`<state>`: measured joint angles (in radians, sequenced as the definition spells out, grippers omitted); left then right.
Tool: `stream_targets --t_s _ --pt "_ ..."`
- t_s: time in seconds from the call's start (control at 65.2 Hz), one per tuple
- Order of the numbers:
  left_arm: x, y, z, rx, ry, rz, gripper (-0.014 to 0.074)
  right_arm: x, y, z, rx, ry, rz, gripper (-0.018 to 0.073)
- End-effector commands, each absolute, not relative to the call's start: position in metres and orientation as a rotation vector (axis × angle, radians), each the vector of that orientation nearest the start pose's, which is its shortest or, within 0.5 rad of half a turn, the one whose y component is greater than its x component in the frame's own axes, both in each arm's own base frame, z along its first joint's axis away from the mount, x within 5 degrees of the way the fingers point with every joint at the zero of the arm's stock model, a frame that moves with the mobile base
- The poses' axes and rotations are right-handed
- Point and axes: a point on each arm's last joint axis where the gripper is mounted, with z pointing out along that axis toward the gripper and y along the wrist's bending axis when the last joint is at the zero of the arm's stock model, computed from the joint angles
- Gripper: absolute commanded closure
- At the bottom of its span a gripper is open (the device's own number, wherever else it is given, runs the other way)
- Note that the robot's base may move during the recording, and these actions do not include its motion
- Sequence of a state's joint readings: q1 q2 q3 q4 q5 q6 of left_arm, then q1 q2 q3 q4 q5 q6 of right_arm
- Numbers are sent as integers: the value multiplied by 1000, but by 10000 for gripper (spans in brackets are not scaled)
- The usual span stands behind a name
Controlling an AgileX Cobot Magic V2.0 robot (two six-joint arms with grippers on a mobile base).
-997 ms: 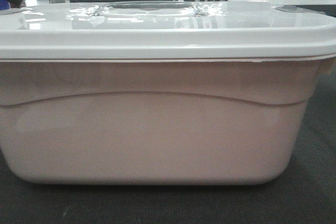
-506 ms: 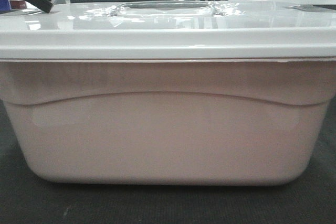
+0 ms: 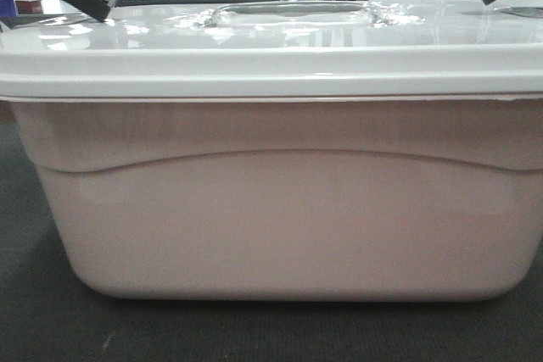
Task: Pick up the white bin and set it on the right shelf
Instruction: 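Close both grippers on the lid end tabs of the pink bin, then lift the pink bin off the mat with both grippers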
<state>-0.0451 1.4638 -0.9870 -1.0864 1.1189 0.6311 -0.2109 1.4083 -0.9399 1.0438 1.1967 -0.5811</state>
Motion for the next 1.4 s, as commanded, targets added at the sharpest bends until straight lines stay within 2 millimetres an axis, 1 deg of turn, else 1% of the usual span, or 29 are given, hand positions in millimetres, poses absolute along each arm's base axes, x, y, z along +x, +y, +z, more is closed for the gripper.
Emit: stream_targets --t_s 0.0,0.199,0.261,0.307,0.399,0.46,0.506,1.288,1.38 --pt "266 -89 299 238 2426 -1320 280 244 33 303 -90 2474 1363 -61" --pt "266 -89 299 239 2427 -1320 280 244 35 303 -98 2474 1368 -61" --pt "266 -89 299 240 2427 -1321 280 244 35 303 -96 2474 1368 -49" --pt "266 -89 299 242 2428 -1323 280 244 35 303 -96 2474 1368 -17" --pt "264 -90 300 257 2434 -1342 280 244 35 303 -96 2474 1368 82" --pt "263 -90 300 262 2436 -1347 280 244 35 303 -96 2474 1368 118" --pt "263 -90 300 264 2437 -1349 280 244 35 303 -96 2474 1368 128" --pt "261 -91 300 281 2444 -1367 284 245 36 306 -100 2435 1395 127" --pt "261 -91 300 281 2444 -1367 300 245 36 306 -100 2435 1395 127"
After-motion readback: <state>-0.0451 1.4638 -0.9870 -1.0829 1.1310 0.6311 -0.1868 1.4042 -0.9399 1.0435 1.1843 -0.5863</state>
